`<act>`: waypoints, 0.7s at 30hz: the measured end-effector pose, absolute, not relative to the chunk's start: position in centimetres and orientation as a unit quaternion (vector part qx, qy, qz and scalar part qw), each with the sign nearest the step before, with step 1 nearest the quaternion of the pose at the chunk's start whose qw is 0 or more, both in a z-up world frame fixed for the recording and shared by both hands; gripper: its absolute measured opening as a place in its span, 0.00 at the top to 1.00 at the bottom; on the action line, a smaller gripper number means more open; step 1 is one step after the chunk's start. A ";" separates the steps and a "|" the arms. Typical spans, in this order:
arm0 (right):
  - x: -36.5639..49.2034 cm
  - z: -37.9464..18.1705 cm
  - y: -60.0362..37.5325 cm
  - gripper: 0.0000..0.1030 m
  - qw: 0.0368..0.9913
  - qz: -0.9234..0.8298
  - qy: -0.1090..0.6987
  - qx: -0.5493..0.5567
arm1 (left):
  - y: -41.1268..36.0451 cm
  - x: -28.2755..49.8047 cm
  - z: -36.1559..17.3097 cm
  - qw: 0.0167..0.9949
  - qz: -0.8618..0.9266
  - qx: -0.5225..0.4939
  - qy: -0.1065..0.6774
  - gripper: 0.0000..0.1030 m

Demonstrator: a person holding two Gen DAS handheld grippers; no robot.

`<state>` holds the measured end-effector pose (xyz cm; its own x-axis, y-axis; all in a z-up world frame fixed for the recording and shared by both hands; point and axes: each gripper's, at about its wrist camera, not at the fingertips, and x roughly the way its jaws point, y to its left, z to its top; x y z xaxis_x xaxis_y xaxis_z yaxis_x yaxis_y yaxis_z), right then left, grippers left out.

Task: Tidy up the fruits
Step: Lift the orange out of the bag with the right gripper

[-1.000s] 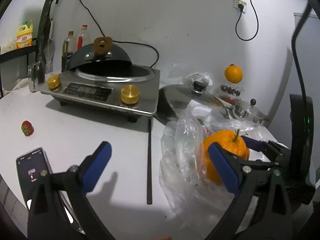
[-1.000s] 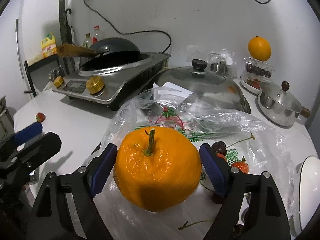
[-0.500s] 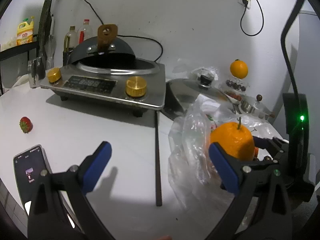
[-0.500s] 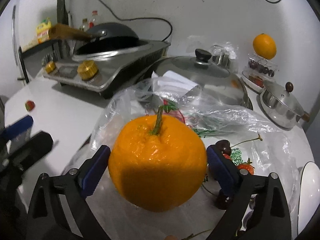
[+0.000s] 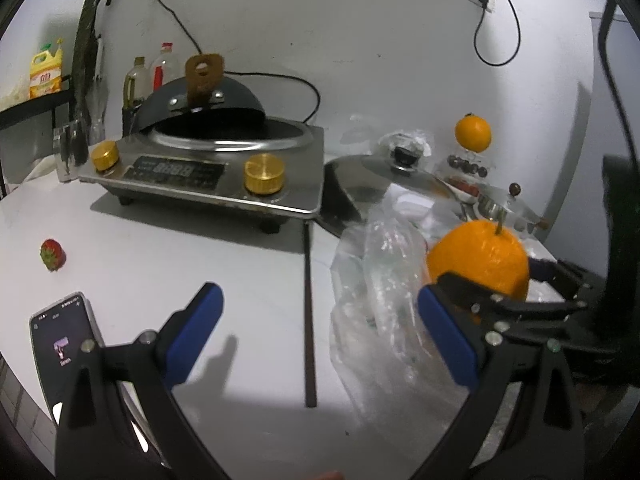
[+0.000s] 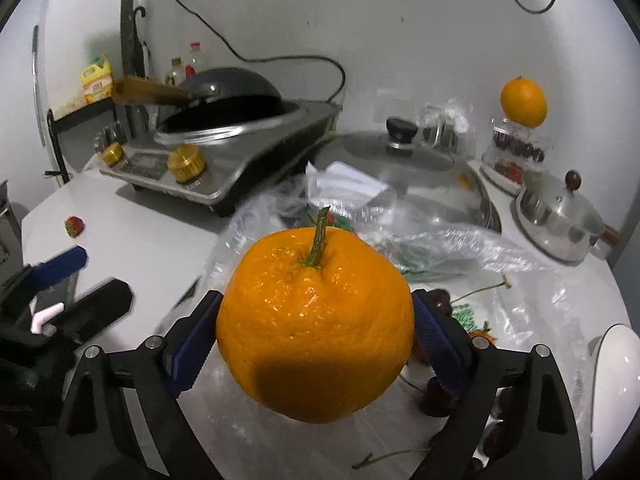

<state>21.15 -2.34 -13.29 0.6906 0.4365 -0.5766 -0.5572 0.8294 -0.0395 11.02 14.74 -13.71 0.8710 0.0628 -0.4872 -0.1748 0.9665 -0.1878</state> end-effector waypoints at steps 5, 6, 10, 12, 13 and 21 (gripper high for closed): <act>20.1 -11.6 -3.9 0.09 0.919 0.273 0.266 -0.104 | 13.5 10.5 -12.7 0.964 0.058 -0.105 0.239 0.04; 19.8 -11.2 -4.4 0.09 0.921 0.271 0.260 -0.103 | 13.2 10.5 -12.5 0.964 0.058 -0.103 0.238 0.04; 19.2 -10.1 -6.1 0.09 0.927 0.265 0.249 -0.096 | 11.9 10.3 -11.9 0.965 0.054 -0.101 0.236 0.04; 19.0 -9.6 -7.2 0.09 0.930 0.260 0.243 -0.093 | 11.1 10.3 -11.7 0.965 0.051 -0.098 0.237 0.04; 18.8 -9.4 -7.7 0.09 0.931 0.258 0.241 -0.093 | 10.8 10.3 -11.6 0.966 0.051 -0.097 0.236 0.04; 18.4 -8.5 -11.2 0.09 0.938 0.245 0.231 -0.082 | 8.0 10.5 -10.6 0.968 0.045 -0.087 0.233 0.04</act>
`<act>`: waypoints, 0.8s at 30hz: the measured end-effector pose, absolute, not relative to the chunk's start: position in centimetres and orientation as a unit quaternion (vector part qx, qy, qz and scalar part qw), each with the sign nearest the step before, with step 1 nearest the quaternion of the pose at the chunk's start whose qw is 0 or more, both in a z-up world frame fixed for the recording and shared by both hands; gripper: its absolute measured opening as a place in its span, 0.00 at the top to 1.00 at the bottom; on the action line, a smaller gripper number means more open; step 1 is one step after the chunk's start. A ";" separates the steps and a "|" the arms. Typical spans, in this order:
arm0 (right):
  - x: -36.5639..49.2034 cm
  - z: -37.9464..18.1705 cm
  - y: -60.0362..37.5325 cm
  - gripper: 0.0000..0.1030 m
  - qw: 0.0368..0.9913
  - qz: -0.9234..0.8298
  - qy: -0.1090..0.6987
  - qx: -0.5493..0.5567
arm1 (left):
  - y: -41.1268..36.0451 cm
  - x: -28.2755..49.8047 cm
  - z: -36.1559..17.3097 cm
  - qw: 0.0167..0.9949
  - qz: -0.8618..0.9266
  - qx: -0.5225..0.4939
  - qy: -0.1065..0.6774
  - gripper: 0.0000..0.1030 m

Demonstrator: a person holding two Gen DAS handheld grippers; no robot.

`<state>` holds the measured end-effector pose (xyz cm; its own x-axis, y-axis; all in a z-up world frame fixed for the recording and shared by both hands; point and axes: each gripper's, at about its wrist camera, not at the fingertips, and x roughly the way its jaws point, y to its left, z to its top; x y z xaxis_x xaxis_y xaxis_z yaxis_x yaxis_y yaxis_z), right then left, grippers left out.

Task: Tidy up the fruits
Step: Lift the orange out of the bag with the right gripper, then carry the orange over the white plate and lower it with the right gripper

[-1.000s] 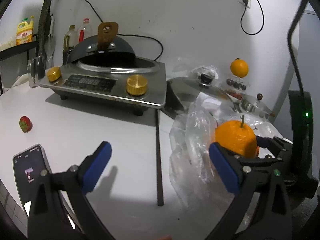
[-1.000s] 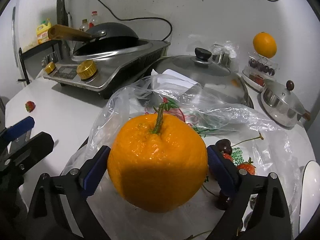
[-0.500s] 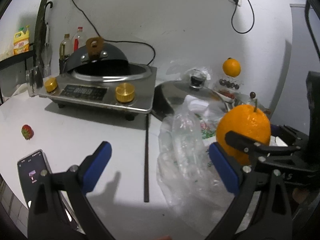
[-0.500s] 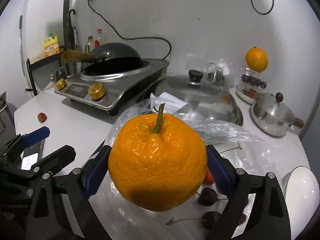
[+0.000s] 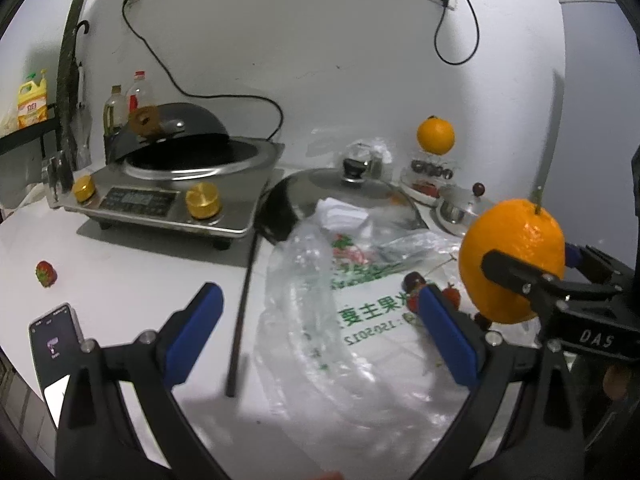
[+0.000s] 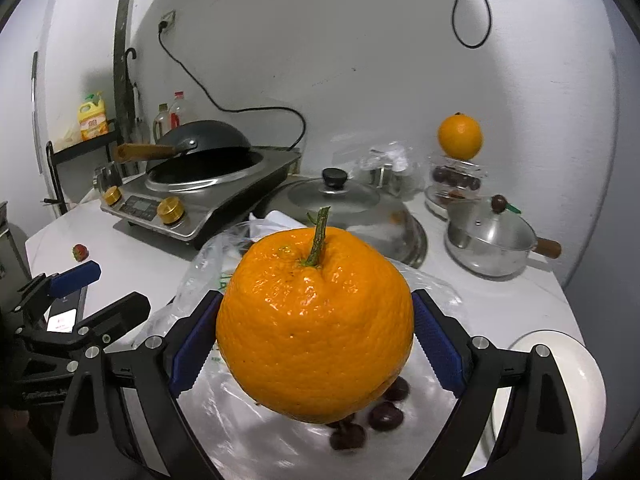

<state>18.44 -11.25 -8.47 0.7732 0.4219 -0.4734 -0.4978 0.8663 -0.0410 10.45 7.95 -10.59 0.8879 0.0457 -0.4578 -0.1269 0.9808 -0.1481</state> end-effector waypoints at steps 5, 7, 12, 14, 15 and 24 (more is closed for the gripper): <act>18.5 -8.1 -13.5 0.09 0.942 0.237 0.226 -0.072 | 6.1 10.7 -10.0 0.969 0.040 -0.077 0.231 0.04; 18.5 -8.0 -14.6 0.09 0.944 0.232 0.224 -0.068 | 5.5 10.9 -9.8 0.969 0.040 -0.074 0.232 0.04; 18.9 -7.8 -17.4 0.09 0.949 0.216 0.222 -0.059 | 3.6 11.5 -9.5 0.969 0.033 -0.067 0.236 0.04; 19.2 -7.8 -18.5 0.09 0.951 0.208 0.223 -0.055 | 3.0 11.8 -9.5 0.969 0.031 -0.064 0.238 0.04; 19.3 -7.8 -19.1 0.09 0.952 0.204 0.223 -0.054 | 2.5 12.0 -9.5 0.969 0.029 -0.062 0.239 0.04; 20.4 -8.1 -24.1 0.09 0.958 0.169 0.228 -0.045 | -0.3 13.2 -9.4 0.969 0.018 -0.058 0.240 0.04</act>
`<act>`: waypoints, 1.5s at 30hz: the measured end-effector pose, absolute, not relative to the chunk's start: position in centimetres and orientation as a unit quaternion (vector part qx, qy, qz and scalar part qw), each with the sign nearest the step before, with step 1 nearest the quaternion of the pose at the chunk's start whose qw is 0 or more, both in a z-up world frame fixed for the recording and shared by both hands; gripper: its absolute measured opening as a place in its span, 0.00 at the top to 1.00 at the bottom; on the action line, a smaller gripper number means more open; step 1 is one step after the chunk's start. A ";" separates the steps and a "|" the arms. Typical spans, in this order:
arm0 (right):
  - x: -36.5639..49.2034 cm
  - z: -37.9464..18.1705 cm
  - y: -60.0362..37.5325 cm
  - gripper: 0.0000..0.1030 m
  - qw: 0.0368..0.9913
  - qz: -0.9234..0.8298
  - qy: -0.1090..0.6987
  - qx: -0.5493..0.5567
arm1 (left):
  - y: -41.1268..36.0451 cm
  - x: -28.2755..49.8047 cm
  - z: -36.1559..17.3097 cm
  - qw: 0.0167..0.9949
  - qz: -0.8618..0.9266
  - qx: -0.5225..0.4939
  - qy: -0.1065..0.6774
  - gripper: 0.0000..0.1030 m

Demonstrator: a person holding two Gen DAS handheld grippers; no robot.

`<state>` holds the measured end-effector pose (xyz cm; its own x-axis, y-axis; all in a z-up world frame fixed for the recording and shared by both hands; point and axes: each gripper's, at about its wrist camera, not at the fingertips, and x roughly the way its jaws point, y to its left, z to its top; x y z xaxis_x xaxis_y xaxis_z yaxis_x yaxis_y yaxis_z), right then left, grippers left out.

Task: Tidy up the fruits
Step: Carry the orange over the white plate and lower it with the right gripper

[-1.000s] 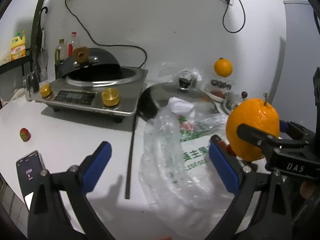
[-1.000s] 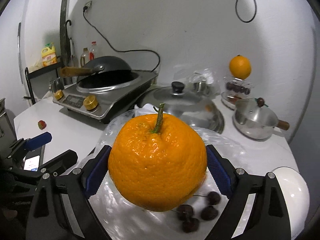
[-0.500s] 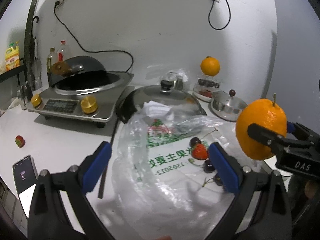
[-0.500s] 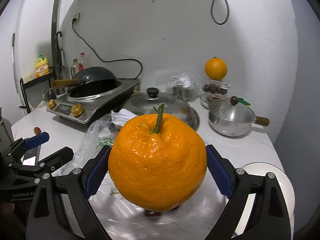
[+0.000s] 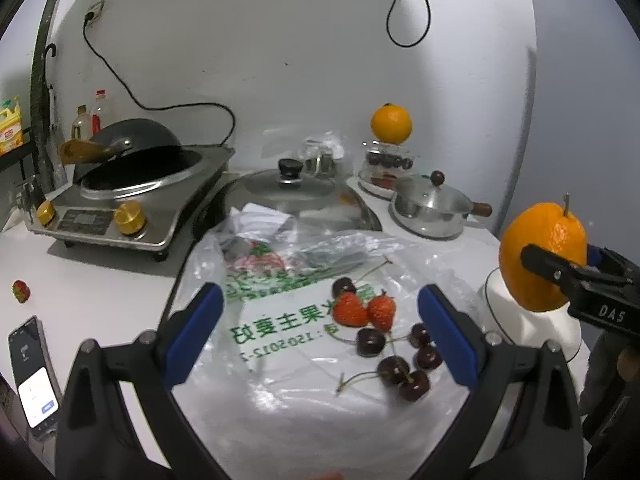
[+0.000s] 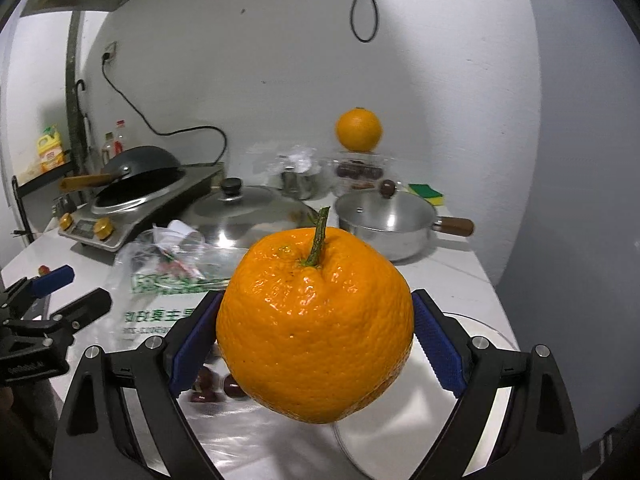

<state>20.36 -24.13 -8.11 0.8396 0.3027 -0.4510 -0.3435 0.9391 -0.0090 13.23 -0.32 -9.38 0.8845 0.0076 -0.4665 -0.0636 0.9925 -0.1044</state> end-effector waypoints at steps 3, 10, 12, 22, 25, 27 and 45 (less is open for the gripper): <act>20.9 -8.2 -25.2 0.09 0.958 0.165 0.230 -0.043 | -1.2 13.8 -9.4 0.968 0.017 -0.055 0.243 0.04; 22.7 -8.9 -27.5 0.09 0.957 0.153 0.242 -0.039 | -2.8 15.2 -9.7 0.967 0.017 -0.048 0.251 0.04; 23.2 -9.2 -28.0 0.09 0.956 0.150 0.247 -0.039 | -3.1 15.6 -9.9 0.966 0.017 -0.048 0.255 0.04; 26.1 -11.3 -29.4 0.09 0.946 0.136 0.291 -0.043 | -3.7 17.4 -10.9 0.962 0.019 -0.050 0.269 0.04; 26.6 -11.9 -29.6 0.09 0.943 0.133 0.304 -0.040 | -3.5 17.7 -11.2 0.960 0.021 -0.051 0.273 0.04; 26.8 -12.2 -29.6 0.09 0.942 0.127 0.309 -0.042 | -3.4 17.8 -11.4 0.959 0.021 -0.052 0.276 0.04; 28.2 -13.1 -30.3 0.08 0.932 0.100 0.349 -0.023 | -2.7 17.0 -11.8 0.958 0.027 -0.045 0.281 0.04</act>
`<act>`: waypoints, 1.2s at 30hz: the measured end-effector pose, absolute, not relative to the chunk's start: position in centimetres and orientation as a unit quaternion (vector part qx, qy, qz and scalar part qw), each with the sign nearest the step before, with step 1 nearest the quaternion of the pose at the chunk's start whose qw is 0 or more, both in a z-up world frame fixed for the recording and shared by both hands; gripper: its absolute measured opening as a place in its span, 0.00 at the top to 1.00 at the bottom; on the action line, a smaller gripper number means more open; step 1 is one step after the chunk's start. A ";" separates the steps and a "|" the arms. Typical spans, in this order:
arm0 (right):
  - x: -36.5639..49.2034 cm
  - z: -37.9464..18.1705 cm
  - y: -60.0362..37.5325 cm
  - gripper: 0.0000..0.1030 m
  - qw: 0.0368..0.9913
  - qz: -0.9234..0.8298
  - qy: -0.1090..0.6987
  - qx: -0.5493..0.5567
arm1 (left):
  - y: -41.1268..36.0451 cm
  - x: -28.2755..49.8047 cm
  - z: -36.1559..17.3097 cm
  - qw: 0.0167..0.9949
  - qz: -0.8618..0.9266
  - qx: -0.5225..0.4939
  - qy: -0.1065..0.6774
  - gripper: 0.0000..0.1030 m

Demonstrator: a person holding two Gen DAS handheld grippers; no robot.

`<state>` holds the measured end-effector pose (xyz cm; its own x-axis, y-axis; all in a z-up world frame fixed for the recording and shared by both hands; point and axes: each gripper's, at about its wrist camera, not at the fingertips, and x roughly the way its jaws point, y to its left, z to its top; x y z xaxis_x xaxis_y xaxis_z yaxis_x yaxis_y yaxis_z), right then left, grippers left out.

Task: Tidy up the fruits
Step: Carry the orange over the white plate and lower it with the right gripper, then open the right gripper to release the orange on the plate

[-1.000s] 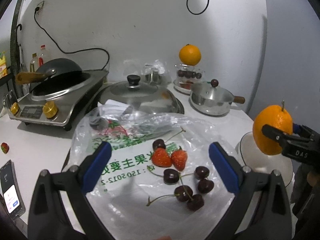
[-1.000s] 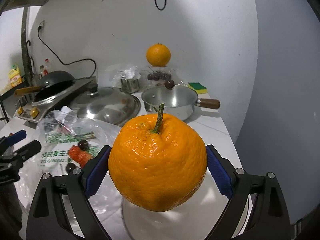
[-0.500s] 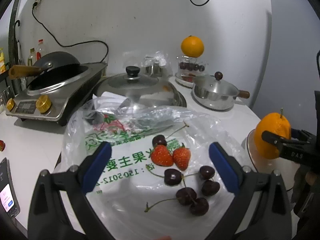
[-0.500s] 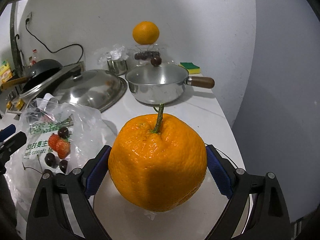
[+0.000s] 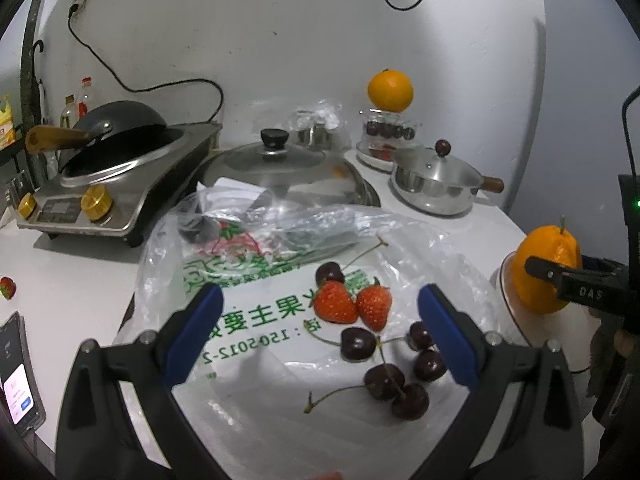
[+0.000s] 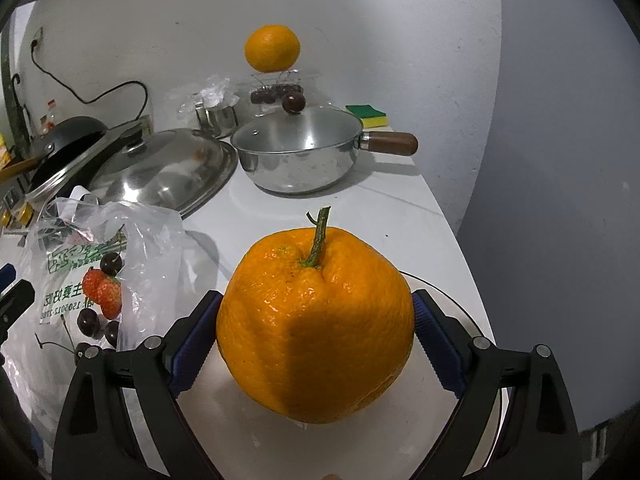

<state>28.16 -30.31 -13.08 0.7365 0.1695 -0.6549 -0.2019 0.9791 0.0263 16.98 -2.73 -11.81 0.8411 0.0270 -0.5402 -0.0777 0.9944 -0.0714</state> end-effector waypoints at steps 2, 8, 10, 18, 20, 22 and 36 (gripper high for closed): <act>28.1 -13.1 -30.3 0.07 0.931 0.101 0.350 -0.023 | -2.7 16.7 -11.9 0.958 0.030 -0.042 0.280 0.04; 28.0 -13.1 -30.1 0.07 0.932 0.104 0.347 -0.030 | -2.4 15.8 -12.1 0.957 0.039 -0.043 0.283 0.04; 27.7 -12.6 -30.3 0.07 0.936 0.113 0.332 -0.024 | -2.4 15.6 -12.1 0.957 0.040 -0.042 0.284 0.04; 26.3 -10.1 -30.3 0.07 0.951 0.103 0.291 -0.030 | -2.7 14.2 -11.5 0.960 0.033 -0.037 0.277 0.04; 25.6 -9.8 -30.3 0.07 0.953 0.100 0.285 -0.032 | -2.4 13.9 -11.5 0.960 0.034 -0.039 0.276 0.04; 24.8 -9.4 -30.2 0.07 0.955 0.094 0.280 -0.032 | -2.2 13.6 -11.5 0.960 0.034 -0.043 0.276 0.04; 19.3 -8.7 -25.2 0.28 0.955 0.133 0.257 -0.064 | -0.3 11.0 -11.2 0.963 0.014 -0.057 0.262 0.04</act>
<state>19.28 -25.18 -8.66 0.8322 0.2215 -0.5084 -0.2871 0.9564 -0.0534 11.05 -0.30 -11.19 0.8626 -0.0031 -0.5059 -0.0569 0.9930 -0.1031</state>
